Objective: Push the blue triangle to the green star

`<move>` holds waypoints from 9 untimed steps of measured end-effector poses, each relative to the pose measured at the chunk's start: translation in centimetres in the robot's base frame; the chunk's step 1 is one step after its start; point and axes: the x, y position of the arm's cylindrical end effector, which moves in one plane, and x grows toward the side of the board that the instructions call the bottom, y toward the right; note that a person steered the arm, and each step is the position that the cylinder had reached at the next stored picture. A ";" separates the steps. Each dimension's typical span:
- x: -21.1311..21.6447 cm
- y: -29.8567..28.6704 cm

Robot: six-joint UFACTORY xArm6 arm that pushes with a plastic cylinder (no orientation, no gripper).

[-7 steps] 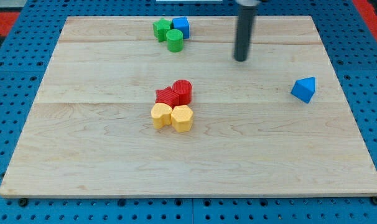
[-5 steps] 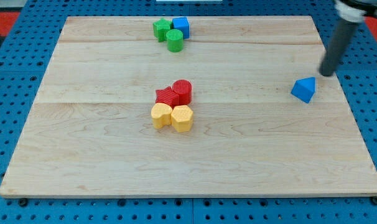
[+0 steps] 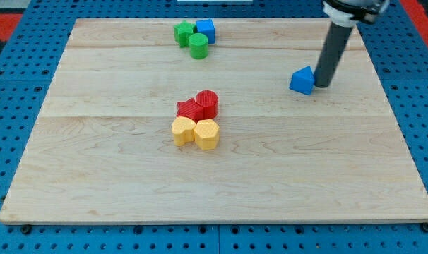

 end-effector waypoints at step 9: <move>-7.4 -21.8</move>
